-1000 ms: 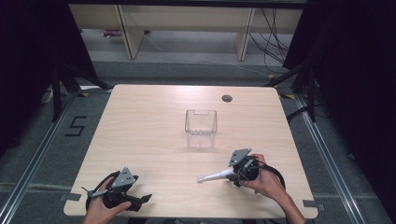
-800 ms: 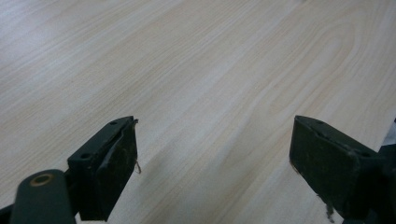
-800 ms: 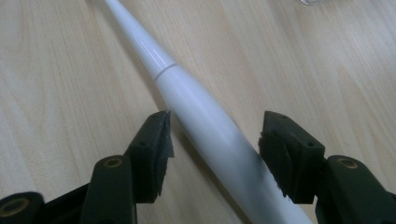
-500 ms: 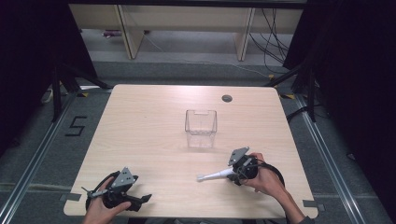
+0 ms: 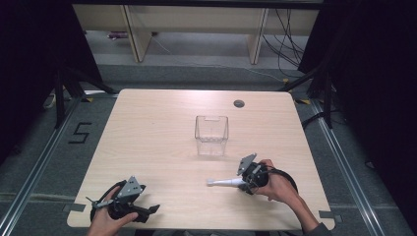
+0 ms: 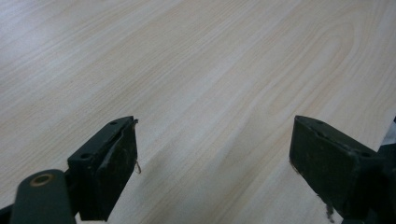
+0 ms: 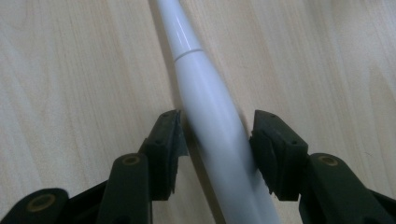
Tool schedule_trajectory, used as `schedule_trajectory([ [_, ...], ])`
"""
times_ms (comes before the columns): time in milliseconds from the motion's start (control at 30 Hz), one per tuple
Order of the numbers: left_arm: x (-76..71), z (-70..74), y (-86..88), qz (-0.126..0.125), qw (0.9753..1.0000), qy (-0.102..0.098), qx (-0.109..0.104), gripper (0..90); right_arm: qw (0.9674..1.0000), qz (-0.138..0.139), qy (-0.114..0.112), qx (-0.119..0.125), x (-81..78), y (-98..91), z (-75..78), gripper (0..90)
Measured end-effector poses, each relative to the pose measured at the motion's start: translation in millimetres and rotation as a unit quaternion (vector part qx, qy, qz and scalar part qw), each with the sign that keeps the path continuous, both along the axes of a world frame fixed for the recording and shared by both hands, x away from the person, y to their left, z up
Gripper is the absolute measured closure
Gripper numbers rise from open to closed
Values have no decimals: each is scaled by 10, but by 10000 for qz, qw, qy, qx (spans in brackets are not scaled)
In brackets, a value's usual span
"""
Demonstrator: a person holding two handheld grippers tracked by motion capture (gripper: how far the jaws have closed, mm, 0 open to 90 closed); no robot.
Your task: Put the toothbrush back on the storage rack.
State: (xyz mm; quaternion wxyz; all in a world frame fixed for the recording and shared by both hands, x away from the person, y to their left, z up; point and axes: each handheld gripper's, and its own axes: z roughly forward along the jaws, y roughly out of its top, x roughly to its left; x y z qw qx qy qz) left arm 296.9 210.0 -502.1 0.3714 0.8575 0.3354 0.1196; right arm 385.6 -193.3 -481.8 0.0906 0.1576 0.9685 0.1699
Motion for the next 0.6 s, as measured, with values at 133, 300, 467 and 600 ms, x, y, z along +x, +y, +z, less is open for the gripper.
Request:
schedule_trajectory([
  [133, -1, 0, 2, 1, 10000, 2, -1, 148, 9997, 26, 194, -125, 24, 26, 15, 555],
  [300, 0, 1, 0, -5, 10000, -2, 1, 149, 9991, -106, 339, -249, 50, 47, 32, 580],
  [467, 0, -2, 1, 1, 10000, 3, 1, 149, 9985, 23, 452, -301, 80, 63, 36, 622],
  [600, 1, 0, 1, 0, 10000, 1, 9, 149, 9977, 32, 543, -394, 79, 72, 47, 647],
])
